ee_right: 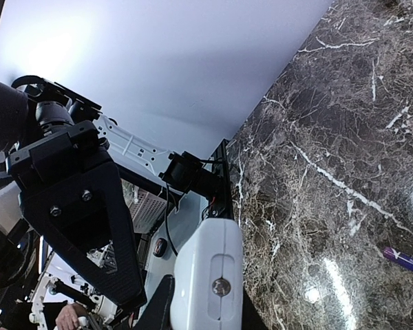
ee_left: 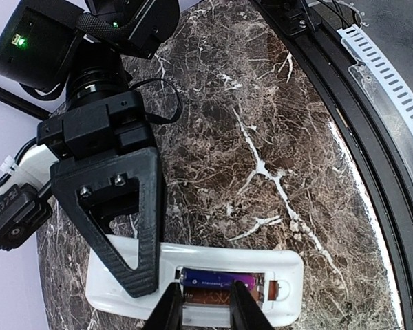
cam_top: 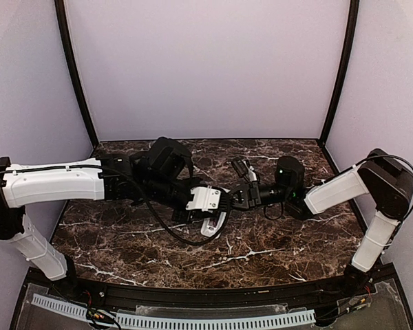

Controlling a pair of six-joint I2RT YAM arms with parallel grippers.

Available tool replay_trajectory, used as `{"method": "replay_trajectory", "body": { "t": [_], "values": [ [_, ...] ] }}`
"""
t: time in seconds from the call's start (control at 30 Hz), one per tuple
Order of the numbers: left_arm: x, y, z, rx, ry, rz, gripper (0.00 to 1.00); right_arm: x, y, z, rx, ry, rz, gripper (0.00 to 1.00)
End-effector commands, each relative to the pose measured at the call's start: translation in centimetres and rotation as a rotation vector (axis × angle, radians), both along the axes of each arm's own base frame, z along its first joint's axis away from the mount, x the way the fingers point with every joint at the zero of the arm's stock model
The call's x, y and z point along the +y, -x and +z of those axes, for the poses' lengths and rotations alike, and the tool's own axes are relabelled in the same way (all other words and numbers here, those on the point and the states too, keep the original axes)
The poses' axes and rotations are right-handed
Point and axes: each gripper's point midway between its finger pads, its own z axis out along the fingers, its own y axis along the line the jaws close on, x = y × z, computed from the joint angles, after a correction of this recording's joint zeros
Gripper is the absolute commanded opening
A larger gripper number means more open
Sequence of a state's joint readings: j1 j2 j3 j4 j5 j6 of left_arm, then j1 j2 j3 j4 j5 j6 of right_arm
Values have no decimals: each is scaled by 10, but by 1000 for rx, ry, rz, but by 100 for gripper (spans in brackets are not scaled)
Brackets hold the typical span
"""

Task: Load the batteries into the remote control
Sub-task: Load the battery into the battery compartment.

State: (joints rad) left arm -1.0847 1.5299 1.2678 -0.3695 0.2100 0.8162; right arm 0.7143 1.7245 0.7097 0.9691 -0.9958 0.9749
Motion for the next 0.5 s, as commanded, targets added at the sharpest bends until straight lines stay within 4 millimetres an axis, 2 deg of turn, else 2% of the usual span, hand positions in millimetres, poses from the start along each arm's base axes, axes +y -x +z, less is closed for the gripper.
{"method": "replay_trajectory", "body": {
  "t": [0.0, 0.47],
  "values": [
    [1, 1, 0, -8, -24, -15, 23, 7, 2, 2, -26, -2, 23, 0],
    [1, -5, -10, -28, -61, -8, 22, 14, 4, 1, -33, 8, 38, 0]
  ]
}}
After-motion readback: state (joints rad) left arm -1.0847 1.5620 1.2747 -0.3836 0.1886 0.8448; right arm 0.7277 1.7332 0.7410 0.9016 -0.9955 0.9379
